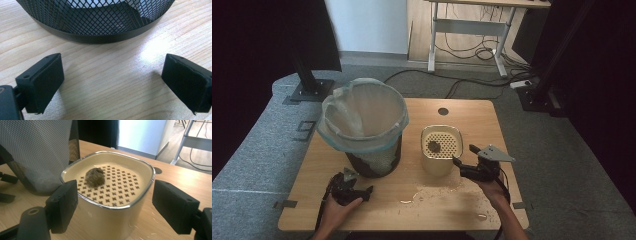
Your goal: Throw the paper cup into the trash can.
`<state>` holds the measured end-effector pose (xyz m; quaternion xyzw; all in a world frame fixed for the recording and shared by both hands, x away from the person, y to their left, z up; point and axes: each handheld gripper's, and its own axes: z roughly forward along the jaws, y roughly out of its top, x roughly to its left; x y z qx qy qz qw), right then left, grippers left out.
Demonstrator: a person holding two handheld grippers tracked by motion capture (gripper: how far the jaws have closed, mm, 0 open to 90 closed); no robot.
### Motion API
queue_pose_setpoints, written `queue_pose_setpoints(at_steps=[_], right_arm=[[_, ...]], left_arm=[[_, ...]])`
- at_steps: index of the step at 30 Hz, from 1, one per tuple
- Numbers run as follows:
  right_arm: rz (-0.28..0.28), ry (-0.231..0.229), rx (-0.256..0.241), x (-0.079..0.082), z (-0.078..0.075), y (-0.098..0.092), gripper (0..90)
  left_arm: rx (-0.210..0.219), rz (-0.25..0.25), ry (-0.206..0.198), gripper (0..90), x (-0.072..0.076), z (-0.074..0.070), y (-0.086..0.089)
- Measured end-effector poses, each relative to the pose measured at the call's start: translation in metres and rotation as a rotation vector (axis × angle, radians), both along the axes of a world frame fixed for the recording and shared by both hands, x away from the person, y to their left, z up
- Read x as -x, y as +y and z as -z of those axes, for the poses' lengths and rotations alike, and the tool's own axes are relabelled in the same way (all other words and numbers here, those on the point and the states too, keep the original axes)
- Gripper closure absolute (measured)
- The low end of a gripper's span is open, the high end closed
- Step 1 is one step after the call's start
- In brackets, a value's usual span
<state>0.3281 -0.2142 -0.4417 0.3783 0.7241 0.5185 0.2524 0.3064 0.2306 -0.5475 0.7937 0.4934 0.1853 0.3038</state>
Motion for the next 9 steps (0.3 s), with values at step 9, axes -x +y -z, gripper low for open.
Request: queue_pose_setpoints(at_steps=[9], right_arm=[[0.01,0.029,-0.011,0.005,0.017,-0.004,21.9]], left_arm=[[-0.001,-0.003,0.002,3.1,-0.001,0.0,-0.001]])
